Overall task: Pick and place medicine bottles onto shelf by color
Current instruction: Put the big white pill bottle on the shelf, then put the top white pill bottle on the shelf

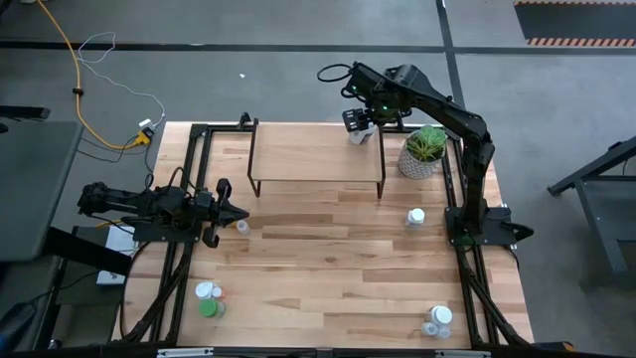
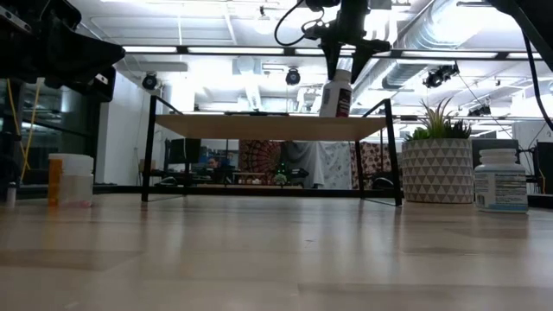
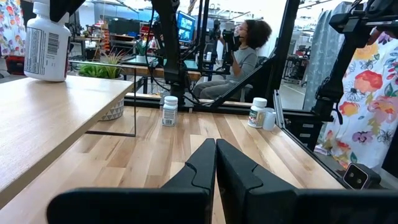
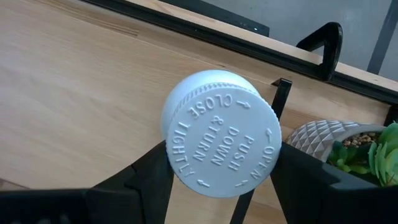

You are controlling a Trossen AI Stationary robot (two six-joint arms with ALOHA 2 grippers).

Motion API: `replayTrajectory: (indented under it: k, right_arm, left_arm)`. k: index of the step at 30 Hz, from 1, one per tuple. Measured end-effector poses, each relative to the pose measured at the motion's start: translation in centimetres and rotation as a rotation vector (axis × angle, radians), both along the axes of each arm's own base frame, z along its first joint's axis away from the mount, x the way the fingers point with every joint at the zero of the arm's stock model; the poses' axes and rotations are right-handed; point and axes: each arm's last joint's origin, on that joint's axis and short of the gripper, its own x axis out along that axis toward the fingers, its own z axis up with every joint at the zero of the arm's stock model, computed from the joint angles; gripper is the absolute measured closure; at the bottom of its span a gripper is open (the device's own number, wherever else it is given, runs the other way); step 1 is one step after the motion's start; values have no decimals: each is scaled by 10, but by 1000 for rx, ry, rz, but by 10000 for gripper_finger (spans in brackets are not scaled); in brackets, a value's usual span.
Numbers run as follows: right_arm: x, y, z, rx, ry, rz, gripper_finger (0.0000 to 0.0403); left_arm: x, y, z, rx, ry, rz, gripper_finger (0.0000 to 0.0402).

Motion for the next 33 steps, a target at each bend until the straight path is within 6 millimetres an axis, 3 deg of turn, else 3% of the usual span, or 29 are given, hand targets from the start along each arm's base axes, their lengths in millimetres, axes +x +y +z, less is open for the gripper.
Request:
replayTrajectory:
  k: [7, 16, 27, 33]
  right_arm:
    - [0, 0, 0, -1, 3, 7, 179]
    - [0, 0, 0, 0, 6, 8, 114]
    - [0, 2, 1, 28, -5, 75, 109]
    - [1, 22, 11, 27, -25, 220, 110]
  left_arm:
    - [0, 0, 0, 0, 0, 0, 398]
    - [0, 0, 0, 0, 0, 0, 398]
    - [0, 0, 0, 0, 0, 0, 398]
    - [0, 0, 0, 0, 0, 0, 398]
